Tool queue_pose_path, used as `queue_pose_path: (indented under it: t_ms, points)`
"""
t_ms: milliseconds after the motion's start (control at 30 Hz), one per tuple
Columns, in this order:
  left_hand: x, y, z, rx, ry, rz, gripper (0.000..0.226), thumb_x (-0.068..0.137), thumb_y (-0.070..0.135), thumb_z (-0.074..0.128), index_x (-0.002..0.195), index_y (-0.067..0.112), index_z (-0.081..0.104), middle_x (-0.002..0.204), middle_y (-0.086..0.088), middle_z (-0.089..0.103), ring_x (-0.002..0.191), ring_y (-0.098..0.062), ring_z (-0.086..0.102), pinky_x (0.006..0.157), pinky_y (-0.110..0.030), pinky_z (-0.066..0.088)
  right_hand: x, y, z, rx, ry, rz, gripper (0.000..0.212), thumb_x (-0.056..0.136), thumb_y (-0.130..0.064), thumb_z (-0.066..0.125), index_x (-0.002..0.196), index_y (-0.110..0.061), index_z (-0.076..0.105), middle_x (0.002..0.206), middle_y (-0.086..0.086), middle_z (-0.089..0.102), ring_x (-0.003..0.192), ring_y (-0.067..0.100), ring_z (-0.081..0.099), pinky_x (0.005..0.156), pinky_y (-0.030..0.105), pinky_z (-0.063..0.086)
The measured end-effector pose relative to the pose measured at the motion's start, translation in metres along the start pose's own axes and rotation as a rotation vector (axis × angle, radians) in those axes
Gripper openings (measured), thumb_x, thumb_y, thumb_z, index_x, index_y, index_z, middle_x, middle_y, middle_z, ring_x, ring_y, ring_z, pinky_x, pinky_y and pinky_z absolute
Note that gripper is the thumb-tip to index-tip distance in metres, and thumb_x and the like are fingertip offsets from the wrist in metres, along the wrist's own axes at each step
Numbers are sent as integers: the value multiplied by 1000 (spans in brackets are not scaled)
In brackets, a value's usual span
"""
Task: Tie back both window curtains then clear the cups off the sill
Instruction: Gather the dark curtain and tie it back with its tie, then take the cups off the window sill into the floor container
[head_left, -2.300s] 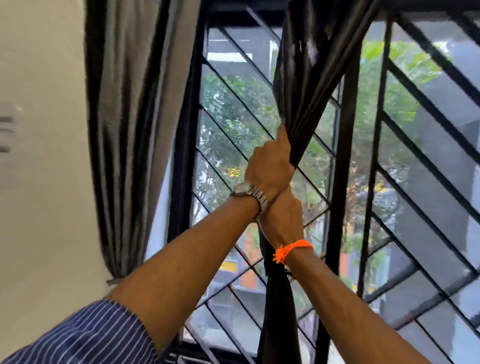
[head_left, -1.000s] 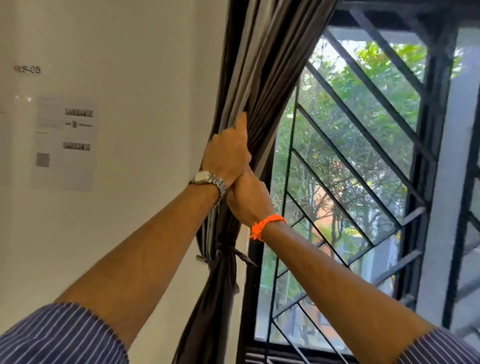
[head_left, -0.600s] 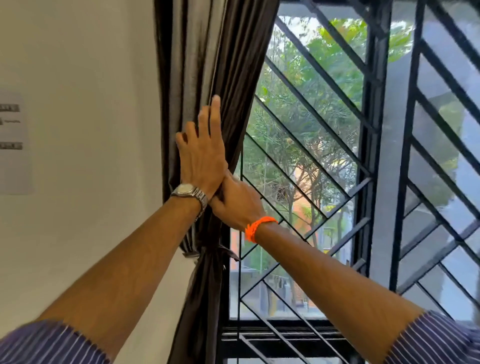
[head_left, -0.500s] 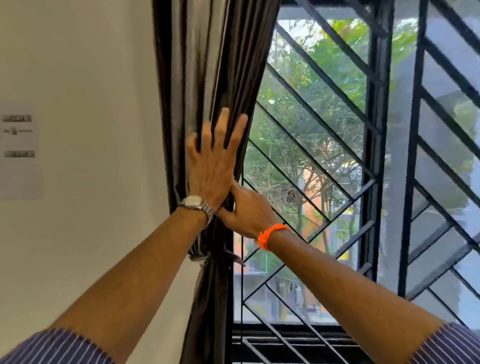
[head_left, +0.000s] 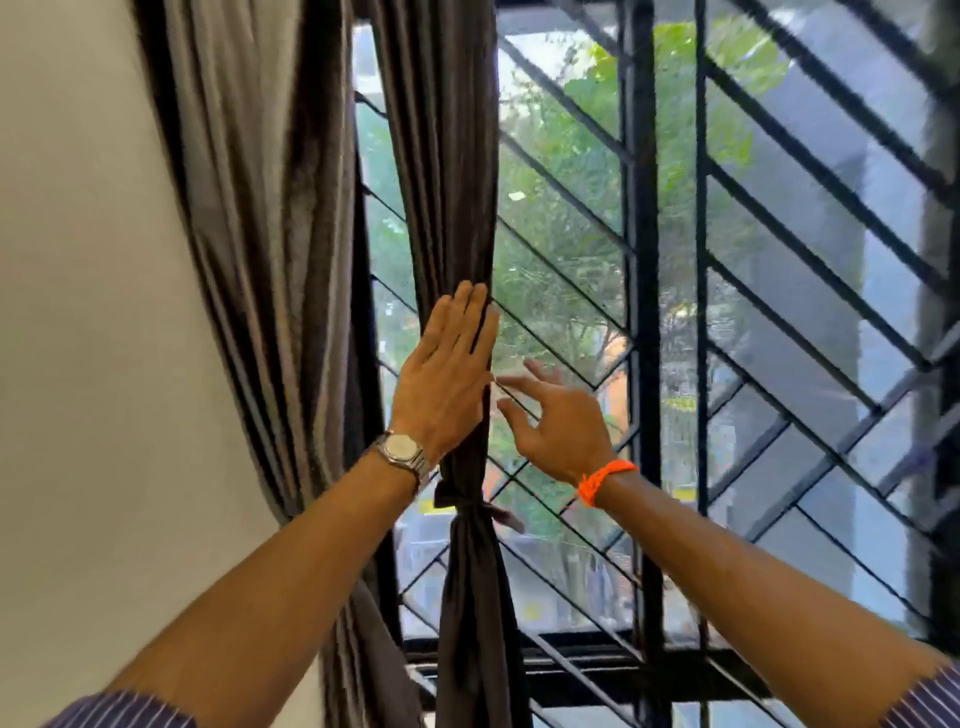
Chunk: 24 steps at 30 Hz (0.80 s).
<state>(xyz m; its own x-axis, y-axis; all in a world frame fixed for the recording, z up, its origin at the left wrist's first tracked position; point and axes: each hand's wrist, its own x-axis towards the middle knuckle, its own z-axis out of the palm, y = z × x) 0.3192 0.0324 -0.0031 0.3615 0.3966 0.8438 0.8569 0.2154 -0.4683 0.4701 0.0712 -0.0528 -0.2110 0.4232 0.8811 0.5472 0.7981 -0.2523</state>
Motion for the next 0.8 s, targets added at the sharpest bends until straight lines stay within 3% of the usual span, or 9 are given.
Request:
queue_pose_path:
  t_ms: [100,267,367,500,667,800]
  points:
    - [15,44,-3,-65,-6,19,79,94,43,50,152,1,17,161,-19,7,150,-33,1,122,-46,-1,-1,36,-39,-238,48,-67,49,94,-41,53,138,-20,51,140,7,56,145,22,30,119,52,20]
    - [44,117,-12,-160,34,35,80,98,52,39,153,0,12,161,-18,3,150,-34,-1,121,-48,4,-4,87,-100,-535,40,-63,64,95,-49,42,151,-24,26,163,-4,13,151,18,-2,118,61,3]
    - [60,155,-17,-254,45,-6,82,97,53,39,154,3,7,162,-16,-1,150,-32,-4,121,-50,4,-9,110,-134,-691,40,-70,67,94,-53,39,152,-24,22,164,-3,4,151,22,-2,116,63,4]
    - [82,212,-22,-436,123,-36,85,93,54,47,154,5,13,162,-14,5,150,-31,3,121,-51,6,-25,147,-186,-797,43,48,70,92,-53,40,152,-18,26,163,0,8,151,24,2,116,64,5]
    - [100,277,-19,-618,74,-103,87,93,59,42,154,4,12,162,-12,7,150,-30,4,120,-51,5,-39,184,-231,-896,27,166,76,92,-53,44,153,-16,18,164,0,1,151,23,-2,118,56,-5]
    - [108,313,-7,-664,33,-72,87,95,63,29,153,2,10,162,-14,5,150,-30,1,120,-51,6,-49,205,-245,-931,13,233,77,94,-50,43,154,-13,14,164,5,-1,151,23,-3,121,54,2]
